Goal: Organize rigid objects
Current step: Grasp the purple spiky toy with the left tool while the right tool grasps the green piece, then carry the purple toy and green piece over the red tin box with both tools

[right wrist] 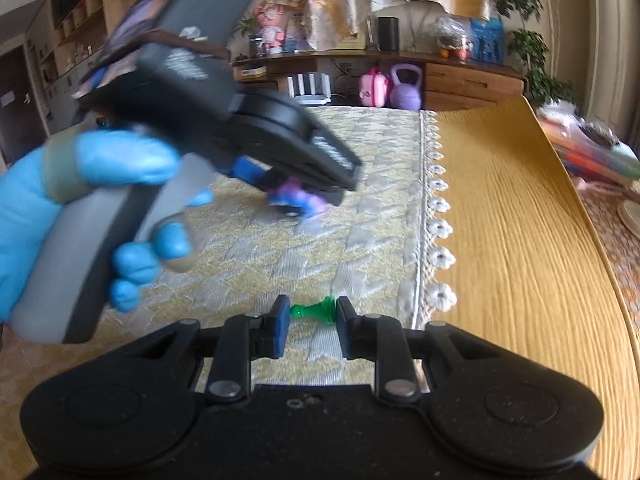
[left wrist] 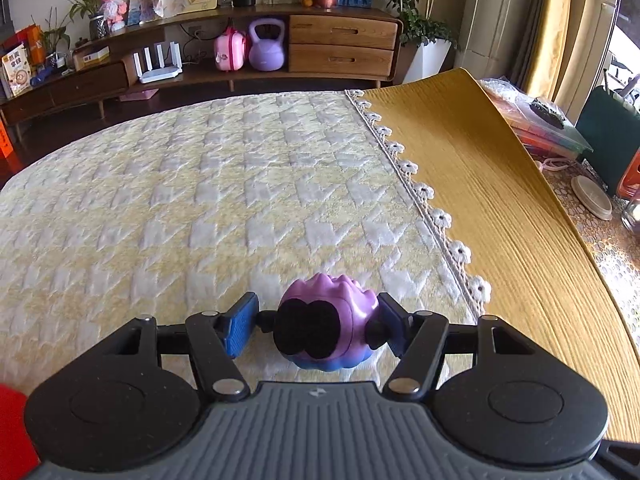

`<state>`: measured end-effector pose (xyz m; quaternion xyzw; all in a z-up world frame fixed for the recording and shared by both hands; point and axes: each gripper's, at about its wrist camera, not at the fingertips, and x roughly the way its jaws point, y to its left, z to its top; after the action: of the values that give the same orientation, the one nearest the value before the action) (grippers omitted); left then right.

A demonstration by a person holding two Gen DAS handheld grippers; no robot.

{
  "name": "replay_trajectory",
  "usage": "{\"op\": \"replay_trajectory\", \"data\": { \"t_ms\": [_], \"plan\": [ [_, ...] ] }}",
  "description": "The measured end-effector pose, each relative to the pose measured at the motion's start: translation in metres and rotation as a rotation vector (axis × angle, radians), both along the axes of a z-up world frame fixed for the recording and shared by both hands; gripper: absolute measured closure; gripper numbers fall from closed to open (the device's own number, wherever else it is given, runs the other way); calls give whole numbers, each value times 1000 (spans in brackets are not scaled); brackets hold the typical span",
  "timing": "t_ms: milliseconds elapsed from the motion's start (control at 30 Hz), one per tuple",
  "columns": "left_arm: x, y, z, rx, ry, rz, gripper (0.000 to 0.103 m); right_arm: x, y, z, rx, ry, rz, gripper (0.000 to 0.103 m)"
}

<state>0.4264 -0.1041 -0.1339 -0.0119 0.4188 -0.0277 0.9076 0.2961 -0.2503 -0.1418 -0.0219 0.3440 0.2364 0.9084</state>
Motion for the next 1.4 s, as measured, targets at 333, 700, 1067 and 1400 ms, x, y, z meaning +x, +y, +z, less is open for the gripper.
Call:
{"op": "replay_trajectory", "data": {
  "t_ms": [333,700,1067,1400],
  "plan": [
    [-47,24,25,-21,-16,15,39,-29,-3,27,15,-22,-35,79],
    [-118,64,67,-60,-48,42,39,-71,21,71,28,-68,17,79],
    [-172,128,104,-54,-86,99,39,-100,76,104,44,-104,116,79],
    [-199,204,114,-31,-89,155,39,-114,139,112,14,-116,218,79]
  ]
}}
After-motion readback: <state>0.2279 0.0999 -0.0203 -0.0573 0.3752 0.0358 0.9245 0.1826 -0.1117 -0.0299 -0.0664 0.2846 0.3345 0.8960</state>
